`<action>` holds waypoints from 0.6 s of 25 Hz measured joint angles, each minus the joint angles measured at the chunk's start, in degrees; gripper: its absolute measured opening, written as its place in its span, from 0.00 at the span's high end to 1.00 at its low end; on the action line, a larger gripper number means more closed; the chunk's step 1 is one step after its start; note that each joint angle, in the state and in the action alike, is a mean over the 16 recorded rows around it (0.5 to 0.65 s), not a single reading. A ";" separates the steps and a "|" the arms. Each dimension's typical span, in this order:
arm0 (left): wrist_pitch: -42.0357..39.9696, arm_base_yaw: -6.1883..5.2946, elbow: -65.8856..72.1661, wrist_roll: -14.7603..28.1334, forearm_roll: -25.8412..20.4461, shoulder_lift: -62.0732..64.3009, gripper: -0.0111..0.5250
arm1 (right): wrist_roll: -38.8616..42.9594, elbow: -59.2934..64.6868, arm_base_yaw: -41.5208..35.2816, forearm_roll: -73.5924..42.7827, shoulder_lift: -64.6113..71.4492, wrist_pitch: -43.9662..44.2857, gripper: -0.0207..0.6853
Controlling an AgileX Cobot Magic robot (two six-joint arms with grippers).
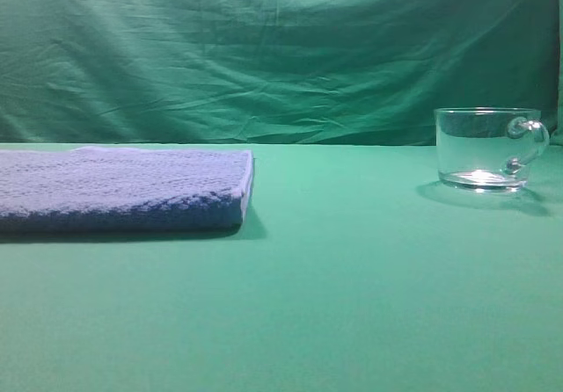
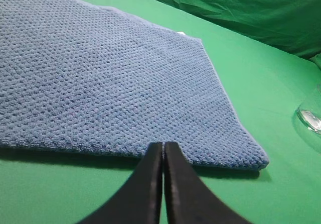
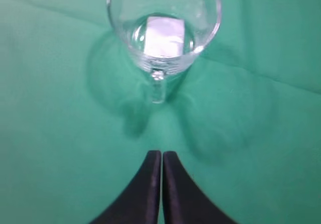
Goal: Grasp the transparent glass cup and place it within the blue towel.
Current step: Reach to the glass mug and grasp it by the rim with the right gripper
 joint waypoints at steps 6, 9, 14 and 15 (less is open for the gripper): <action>0.00 0.00 0.00 0.00 0.00 0.00 0.98 | 1.22 -5.50 3.29 -2.82 8.86 2.61 0.74; 0.00 0.00 0.00 0.00 0.00 0.00 0.98 | 3.12 -7.50 4.30 -4.10 12.30 2.82 0.57; 0.00 0.00 0.00 0.00 0.00 0.00 0.98 | 6.54 -9.61 4.62 -5.90 16.78 1.64 0.30; 0.00 0.00 0.00 0.00 0.00 0.00 0.98 | 7.05 -9.90 4.62 -6.20 17.51 1.25 0.26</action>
